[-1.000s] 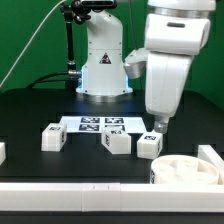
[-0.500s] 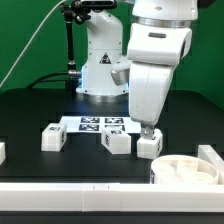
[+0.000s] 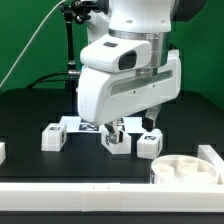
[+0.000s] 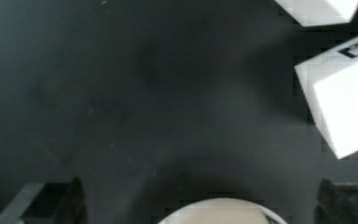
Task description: Assemble stool
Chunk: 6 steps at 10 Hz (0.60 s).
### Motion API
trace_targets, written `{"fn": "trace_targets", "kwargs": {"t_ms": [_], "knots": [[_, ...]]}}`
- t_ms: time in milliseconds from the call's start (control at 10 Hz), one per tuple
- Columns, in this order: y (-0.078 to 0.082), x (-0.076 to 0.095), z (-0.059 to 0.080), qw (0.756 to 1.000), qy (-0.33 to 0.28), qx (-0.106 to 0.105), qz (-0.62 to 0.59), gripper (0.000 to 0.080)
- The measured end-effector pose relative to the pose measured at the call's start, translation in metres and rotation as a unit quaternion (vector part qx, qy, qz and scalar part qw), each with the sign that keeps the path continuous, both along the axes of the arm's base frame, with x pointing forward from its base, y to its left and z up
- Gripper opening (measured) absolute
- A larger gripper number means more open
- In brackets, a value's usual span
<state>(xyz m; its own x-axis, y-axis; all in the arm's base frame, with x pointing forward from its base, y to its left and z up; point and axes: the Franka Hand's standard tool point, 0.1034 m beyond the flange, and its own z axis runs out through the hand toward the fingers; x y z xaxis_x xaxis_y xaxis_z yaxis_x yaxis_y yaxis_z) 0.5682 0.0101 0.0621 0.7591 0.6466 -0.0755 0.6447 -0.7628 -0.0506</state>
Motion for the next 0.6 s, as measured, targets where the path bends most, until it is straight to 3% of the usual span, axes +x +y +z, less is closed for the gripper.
{"fn": "trace_targets", "kwargs": {"t_ms": [500, 600], "knots": [[0.0064, -0.0005, -0.0004, 0.986, 0.003, -0.001, -0.167, 0.0649], [0.0063, -0.0058, -0.0038, 0.964, 0.012, 0.001, -0.265, 0.0649]]}}
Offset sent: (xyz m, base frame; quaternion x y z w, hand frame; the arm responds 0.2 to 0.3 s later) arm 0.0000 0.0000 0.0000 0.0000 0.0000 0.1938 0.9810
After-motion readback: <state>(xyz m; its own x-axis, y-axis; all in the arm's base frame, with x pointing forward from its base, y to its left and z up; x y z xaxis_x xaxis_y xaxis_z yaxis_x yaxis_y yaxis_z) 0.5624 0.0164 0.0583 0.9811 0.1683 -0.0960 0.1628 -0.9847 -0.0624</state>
